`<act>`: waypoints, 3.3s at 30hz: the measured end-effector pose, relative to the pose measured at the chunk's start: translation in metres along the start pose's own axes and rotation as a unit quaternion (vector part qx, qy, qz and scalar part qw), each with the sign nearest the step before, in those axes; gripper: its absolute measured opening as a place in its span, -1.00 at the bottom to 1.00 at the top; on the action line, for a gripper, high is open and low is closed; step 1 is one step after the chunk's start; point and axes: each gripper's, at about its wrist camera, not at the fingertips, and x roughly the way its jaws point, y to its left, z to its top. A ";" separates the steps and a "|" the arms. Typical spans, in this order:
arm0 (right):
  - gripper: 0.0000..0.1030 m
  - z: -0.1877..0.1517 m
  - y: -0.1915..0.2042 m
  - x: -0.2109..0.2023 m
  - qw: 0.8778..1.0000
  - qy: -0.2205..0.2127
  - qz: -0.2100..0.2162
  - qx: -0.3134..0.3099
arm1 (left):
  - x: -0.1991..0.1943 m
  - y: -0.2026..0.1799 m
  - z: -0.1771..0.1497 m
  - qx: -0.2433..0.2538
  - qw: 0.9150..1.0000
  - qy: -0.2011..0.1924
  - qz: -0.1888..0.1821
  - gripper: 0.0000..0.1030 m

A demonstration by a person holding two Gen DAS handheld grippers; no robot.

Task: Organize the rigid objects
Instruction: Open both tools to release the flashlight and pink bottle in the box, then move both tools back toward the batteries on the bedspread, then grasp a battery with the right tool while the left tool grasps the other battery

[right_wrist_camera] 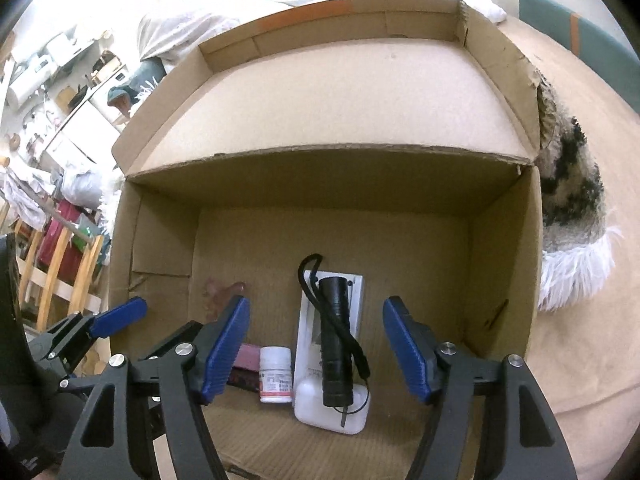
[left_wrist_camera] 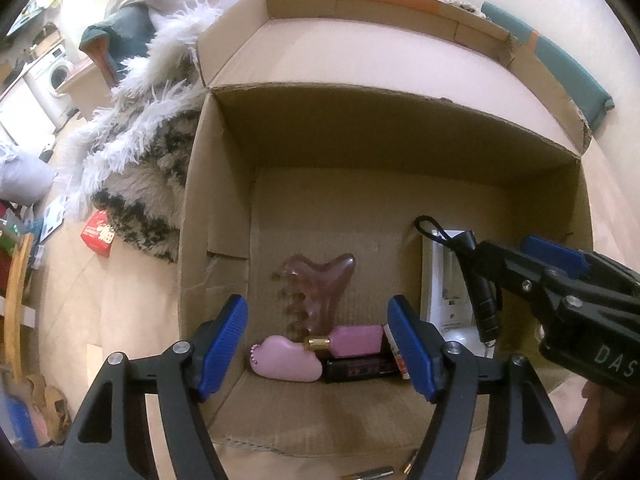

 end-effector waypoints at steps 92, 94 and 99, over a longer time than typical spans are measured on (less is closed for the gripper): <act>-0.12 -0.117 0.002 0.011 0.984 0.176 -0.015 -0.012 | 0.037 -0.029 -0.126 -0.051 0.984 0.170 -0.015 0.35; -0.12 -0.122 -0.010 0.009 0.984 0.175 -0.012 -0.013 | 0.040 -0.035 -0.129 -0.035 0.985 0.171 -0.002 0.35; -0.12 -0.127 -0.013 0.012 0.983 0.183 -0.017 -0.024 | 0.042 -0.040 -0.133 -0.029 0.986 0.163 0.004 0.02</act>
